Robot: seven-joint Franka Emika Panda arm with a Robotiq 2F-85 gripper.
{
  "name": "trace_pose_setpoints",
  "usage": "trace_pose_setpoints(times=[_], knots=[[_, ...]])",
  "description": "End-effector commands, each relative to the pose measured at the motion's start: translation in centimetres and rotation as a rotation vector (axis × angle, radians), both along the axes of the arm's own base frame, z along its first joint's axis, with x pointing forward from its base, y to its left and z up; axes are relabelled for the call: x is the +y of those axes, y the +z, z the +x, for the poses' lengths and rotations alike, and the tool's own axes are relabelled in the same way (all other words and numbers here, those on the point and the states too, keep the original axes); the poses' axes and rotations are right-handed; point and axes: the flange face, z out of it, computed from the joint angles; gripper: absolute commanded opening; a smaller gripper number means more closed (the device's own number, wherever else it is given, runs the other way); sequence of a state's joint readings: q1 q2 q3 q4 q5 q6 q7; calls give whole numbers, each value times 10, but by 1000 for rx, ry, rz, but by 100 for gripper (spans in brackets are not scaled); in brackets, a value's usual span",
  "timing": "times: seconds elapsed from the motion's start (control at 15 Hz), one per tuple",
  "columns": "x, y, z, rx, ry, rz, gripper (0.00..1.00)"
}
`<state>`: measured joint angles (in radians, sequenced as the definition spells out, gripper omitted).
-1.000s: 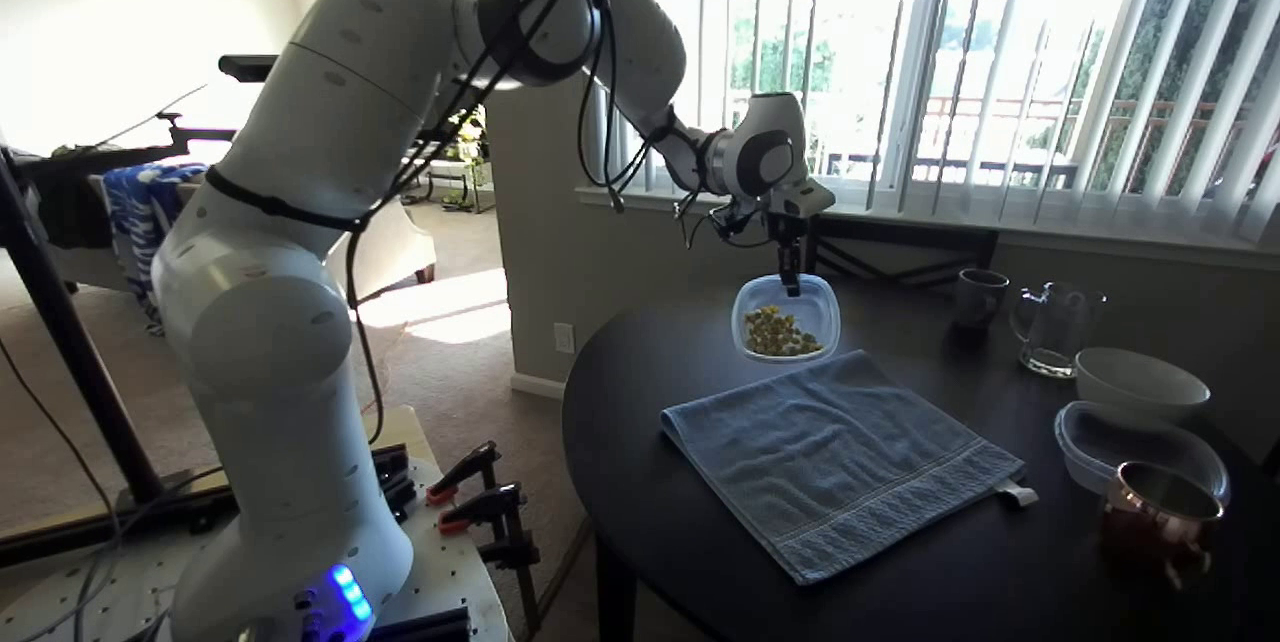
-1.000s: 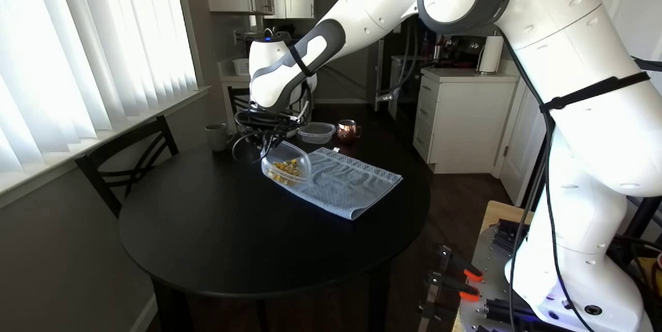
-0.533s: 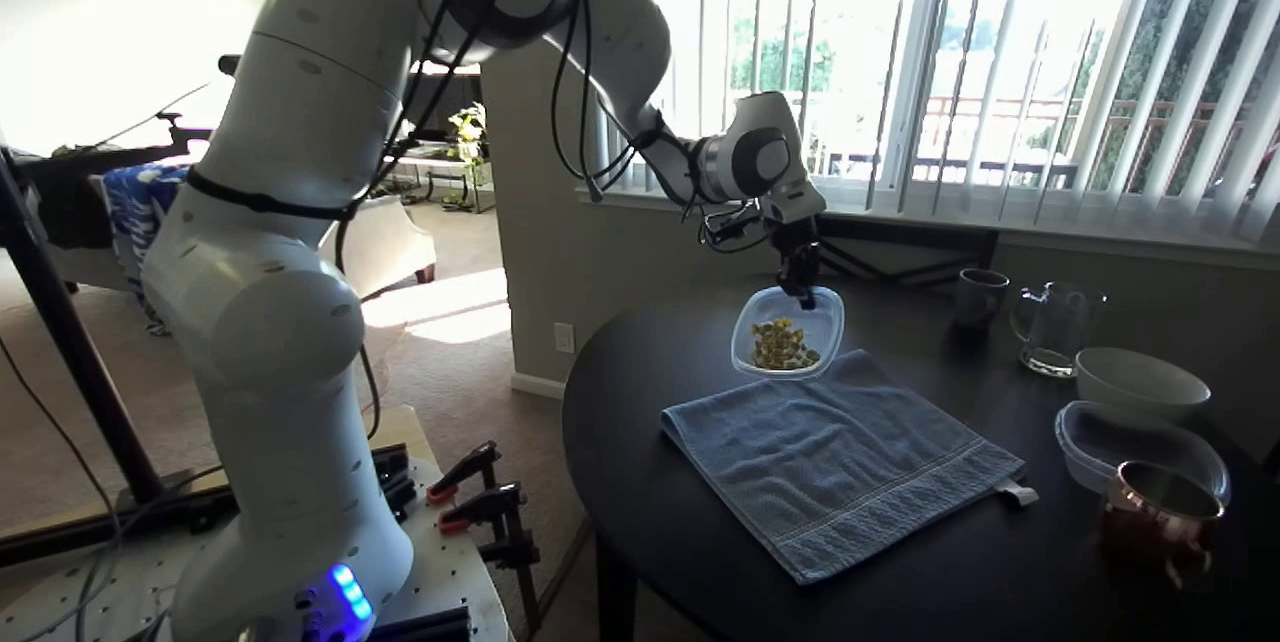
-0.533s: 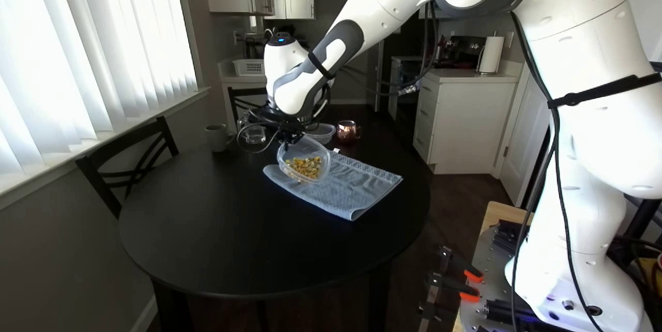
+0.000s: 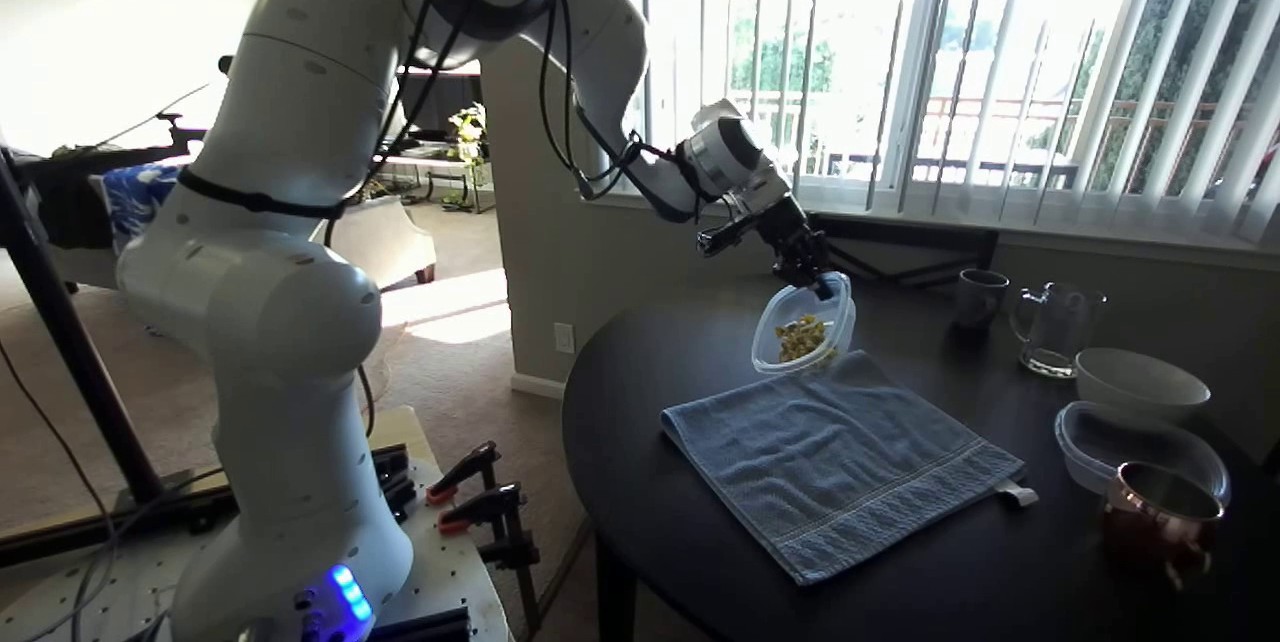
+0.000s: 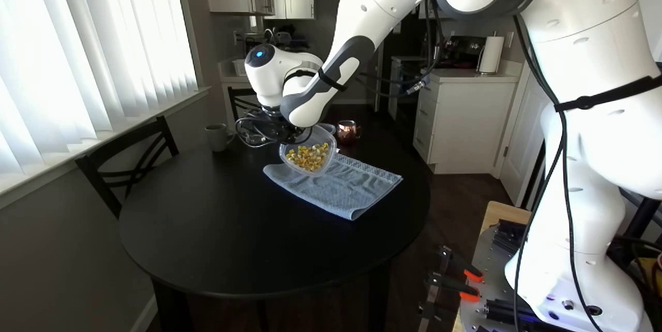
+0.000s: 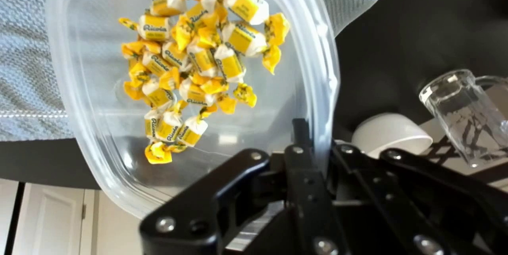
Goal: Pour the contents in the bowl onto the blue towel.
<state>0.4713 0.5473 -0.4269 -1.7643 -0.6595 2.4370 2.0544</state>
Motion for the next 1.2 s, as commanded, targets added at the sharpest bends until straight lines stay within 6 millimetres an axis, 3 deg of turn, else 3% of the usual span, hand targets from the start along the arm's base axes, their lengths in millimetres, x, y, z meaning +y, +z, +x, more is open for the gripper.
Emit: trace_pose_setpoints(times=[0.0, 0.67, 0.87, 1.13], knots=[[12, -7, 4, -68, -42, -196, 1], [64, -70, 2, -30, 8, -808, 1], [59, -76, 9, -57, 6, -991, 1], [33, -82, 15, -55, -46, -1213, 1]])
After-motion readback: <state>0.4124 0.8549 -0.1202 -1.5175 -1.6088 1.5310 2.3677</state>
